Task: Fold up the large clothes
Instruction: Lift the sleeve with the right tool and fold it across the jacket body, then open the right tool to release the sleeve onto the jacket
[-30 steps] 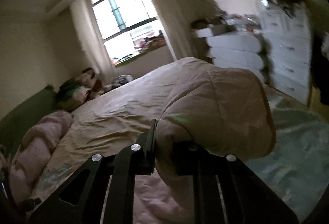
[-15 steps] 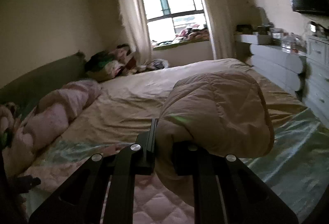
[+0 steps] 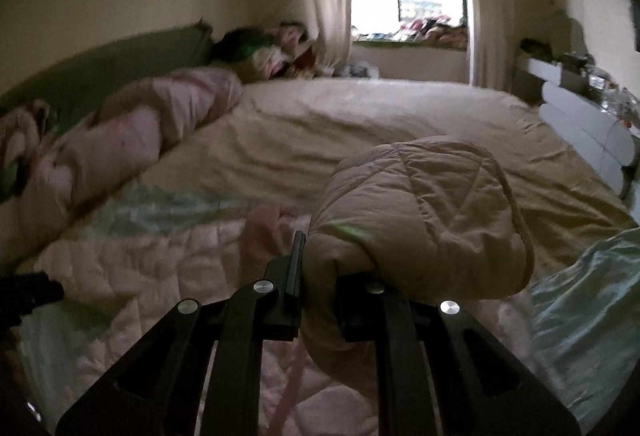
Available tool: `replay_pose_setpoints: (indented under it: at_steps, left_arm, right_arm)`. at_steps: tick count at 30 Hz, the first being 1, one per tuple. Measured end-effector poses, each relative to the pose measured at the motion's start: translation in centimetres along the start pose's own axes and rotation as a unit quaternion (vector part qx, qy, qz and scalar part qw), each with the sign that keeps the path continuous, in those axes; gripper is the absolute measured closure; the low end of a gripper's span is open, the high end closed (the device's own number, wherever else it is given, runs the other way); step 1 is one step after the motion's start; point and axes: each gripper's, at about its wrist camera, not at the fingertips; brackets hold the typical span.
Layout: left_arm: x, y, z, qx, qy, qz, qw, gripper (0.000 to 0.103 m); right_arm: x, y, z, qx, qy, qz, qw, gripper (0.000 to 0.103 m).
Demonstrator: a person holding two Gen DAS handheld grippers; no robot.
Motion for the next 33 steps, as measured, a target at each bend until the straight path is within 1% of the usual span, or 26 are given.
replay_pose_setpoints:
  at_steps: [4, 7, 8, 10, 12, 14, 15, 16, 17, 18, 20, 21, 22, 23, 24, 25, 27, 28, 30, 31, 32, 33]
  left_arm:
    - [0.7, 0.7, 1.0, -0.004, 0.0, 0.004, 1.0, 0.009]
    - [1.7, 1.4, 2.1, -0.03, 0.02, 0.013, 0.9993, 0.009]
    - [2.0, 1.7, 2.4, -0.037, 0.027, 0.017, 0.9988, 0.009]
    - [2.6, 2.1, 2.7, -0.045, 0.029, 0.021, 0.9984, 0.009]
    - [3.0, 2.4, 3.0, -0.048, 0.027, 0.024, 0.9982, 0.009]
    - [3.3, 2.7, 3.2, -0.051, 0.028, 0.027, 0.9979, 0.009]
    - [3.4, 2.8, 3.3, -0.052, 0.028, 0.029, 0.9978, 0.009]
    - [3.5, 2.9, 3.4, -0.053, 0.028, 0.03, 0.9978, 0.009]
    - [3.5, 2.9, 3.4, -0.053, 0.028, 0.03, 0.9977, 0.009]
    - [3.6, 3.0, 3.5, -0.053, 0.028, 0.031, 0.9977, 0.009]
    - [3.6, 3.0, 3.6, -0.052, 0.027, 0.031, 0.9978, 0.009]
    - [3.5, 2.9, 3.7, -0.054, 0.026, 0.03, 0.9978, 0.009]
    - [3.6, 2.8, 3.8, -0.056, 0.027, 0.029, 0.9977, 0.009]
    - [3.5, 2.7, 3.9, -0.058, 0.028, 0.027, 0.9975, 0.009]
    - [3.4, 2.6, 3.9, -0.063, 0.032, 0.024, 0.9972, 0.009]
    - [3.3, 2.5, 4.0, -0.065, 0.037, 0.023, 0.9969, 0.009]
    - [3.1, 2.3, 4.0, -0.07, 0.044, 0.019, 0.9964, 0.009]
    - [2.9, 2.3, 4.0, -0.071, 0.047, 0.016, 0.9963, 0.009]
    - [2.8, 2.2, 4.0, -0.075, 0.057, 0.015, 0.9954, 0.009]
    - [2.9, 2.2, 4.1, -0.081, 0.063, 0.017, 0.9946, 0.009]
    - [2.9, 2.2, 4.2, -0.084, 0.066, 0.017, 0.9941, 0.009]
    - [2.9, 2.2, 4.2, -0.089, 0.071, 0.018, 0.9933, 0.009]
  right_arm:
    - [2.3, 2.8, 2.2, -0.01, -0.006, 0.032, 0.999, 0.09]
    - [4.0, 4.9, 3.9, -0.017, -0.01, 0.057, 0.998, 0.089]
    - [4.3, 5.5, 4.2, -0.019, -0.013, 0.064, 0.998, 0.087]
    - [4.9, 6.9, 5.3, -0.03, -0.014, 0.071, 0.997, 0.085]
    - [5.1, 8.1, 5.9, -0.036, -0.028, 0.08, 0.996, 0.076]
    - [5.3, 9.0, 6.4, -0.031, -0.048, 0.095, 0.994, 0.055]
    - [5.2, 9.4, 6.5, -0.023, -0.056, 0.103, 0.993, 0.051]
    - [4.8, 9.7, 6.3, -0.011, -0.06, 0.107, 0.992, 0.045]
    - [4.5, 9.8, 5.8, 0.003, -0.062, 0.11, 0.992, 0.042]
    - [4.0, 9.8, 5.2, 0.023, -0.062, 0.112, 0.992, 0.042]
    - [2.7, 9.8, 3.6, 0.083, -0.06, 0.106, 0.989, 0.042]
    - [2.1, 9.6, 2.6, 0.111, -0.051, 0.098, 0.988, 0.042]
    - [1.7, 9.3, 1.9, 0.136, -0.035, 0.091, 0.986, 0.044]
    - [1.2, 9.2, 0.9, 0.166, -0.02, 0.077, 0.983, 0.069]
    - [0.9, 9.0, 0.5, 0.177, -0.02, 0.069, 0.982, 0.076]
    - [0.8, 8.8, 0.6, 0.169, -0.021, 0.063, 0.983, 0.078]
    - [0.3, 8.2, 2.5, 0.106, -0.031, 0.043, 0.993, 0.081]
    - [0.1, 8.2, 3.7, 0.073, -0.044, 0.04, 0.996, 0.083]
    - [-0.1, 8.3, 5.8, 0.022, -0.064, 0.041, 0.997, 0.087]
    - [-0.1, 8.4, 6.5, 0.006, -0.07, 0.042, 0.997, 0.088]
    - [0.1, 8.7, 7.5, -0.012, -0.084, 0.048, 0.995, 0.092]
    - [0.3, 8.8, 8.0, -0.021, -0.09, 0.055, 0.994, 0.093]
Point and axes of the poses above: each gripper's, at about its wrist camera, not at the fingertips, and x roughly the way its jaws point, z to its left, y to its underside, and after that the axes turned 14 degrees about y, right-handed
